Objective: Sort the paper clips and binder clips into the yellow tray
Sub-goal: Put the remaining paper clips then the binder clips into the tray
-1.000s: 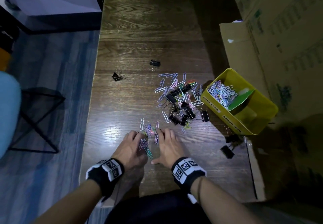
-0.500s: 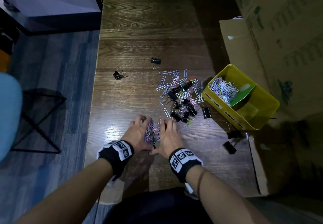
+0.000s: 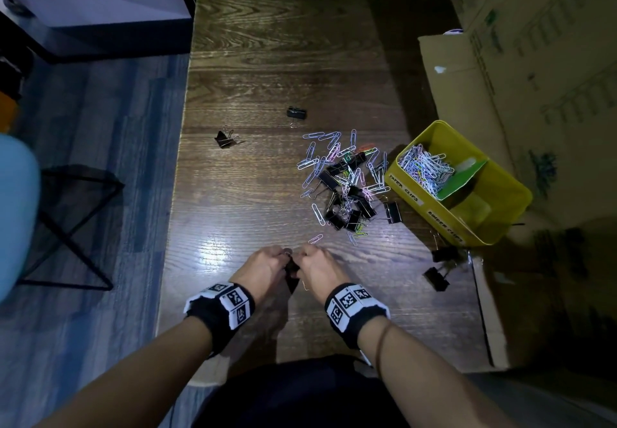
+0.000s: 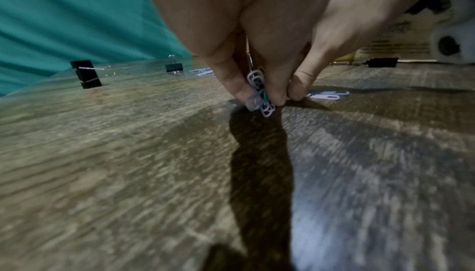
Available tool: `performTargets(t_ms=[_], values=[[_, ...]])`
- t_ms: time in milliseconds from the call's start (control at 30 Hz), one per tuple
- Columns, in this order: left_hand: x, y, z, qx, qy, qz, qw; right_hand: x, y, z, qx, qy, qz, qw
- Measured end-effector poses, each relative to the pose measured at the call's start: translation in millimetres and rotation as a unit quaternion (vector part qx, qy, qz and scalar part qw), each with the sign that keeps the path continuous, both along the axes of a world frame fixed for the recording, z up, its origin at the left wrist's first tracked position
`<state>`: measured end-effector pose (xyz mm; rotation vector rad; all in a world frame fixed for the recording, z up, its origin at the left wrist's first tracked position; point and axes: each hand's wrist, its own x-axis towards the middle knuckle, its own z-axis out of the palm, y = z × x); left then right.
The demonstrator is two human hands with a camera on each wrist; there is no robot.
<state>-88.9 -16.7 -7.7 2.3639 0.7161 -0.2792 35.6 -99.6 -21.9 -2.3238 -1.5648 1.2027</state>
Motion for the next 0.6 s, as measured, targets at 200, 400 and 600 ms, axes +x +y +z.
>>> performTargets(t_ms=[200, 400, 600], values=[[-0.4, 6.7, 3.5, 0.030, -0.046, -0.066, 0.996, -3.7, -1.4, 3.6, 0.023, -0.047, 0.032, 0.998], [-3.2, 23.6, -1.5, -0.045, -0.001, -0.037, 0.998, -4.1, -0.6, -1.7, 0.022, -0.056, 0.023, 0.998], [-8.3, 28.2, -8.2, -0.111, -0.012, 0.092, 0.989, -3.8, -4.6, -0.3, 0.074, -0.084, 0.013, 0.994]])
